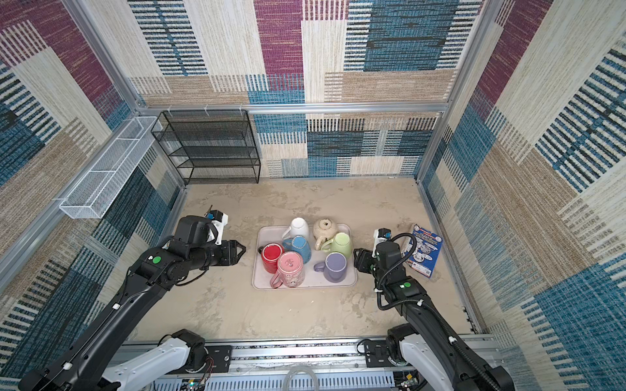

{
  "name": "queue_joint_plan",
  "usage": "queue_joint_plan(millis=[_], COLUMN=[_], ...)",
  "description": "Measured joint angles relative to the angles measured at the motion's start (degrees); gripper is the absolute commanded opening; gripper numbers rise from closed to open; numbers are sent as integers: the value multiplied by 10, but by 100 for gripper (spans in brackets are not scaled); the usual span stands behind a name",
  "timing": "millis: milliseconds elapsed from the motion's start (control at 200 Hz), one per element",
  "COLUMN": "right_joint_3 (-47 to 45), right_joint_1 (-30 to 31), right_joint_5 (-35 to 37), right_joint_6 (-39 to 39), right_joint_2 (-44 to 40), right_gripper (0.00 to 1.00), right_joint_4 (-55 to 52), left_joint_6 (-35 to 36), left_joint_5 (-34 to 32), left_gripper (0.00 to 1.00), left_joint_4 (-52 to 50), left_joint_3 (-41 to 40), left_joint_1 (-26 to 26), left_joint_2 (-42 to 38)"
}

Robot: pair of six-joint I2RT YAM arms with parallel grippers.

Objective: Turn the mug right side up
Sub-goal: Pick up the mug from the tray.

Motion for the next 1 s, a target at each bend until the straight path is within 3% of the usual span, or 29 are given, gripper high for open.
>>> queue_joint_plan(millis=[175,376,666,1002], right_joint_3=[17,7,-10,-55], right_joint_1=[0,0,0,0], right_joint_5=[-20,-92,-148,-194], right_joint_6=[-32,-48,-51,-42], right_joint_2=[-44,-88,-123,-136], right_gripper=[66,68,69,69], right_joint_4=[31,80,119,162], left_joint_6=[70,108,157,209], left_joint_5=[34,32,-49,-89], left_gripper=[51,53,46,47], left_joint_4=[-53,-62,-54,3], left_joint_3=[22,12,-3,-23], left_joint_1=[-25,-114,-216,-250], left_joint_2=[12,60,120,150])
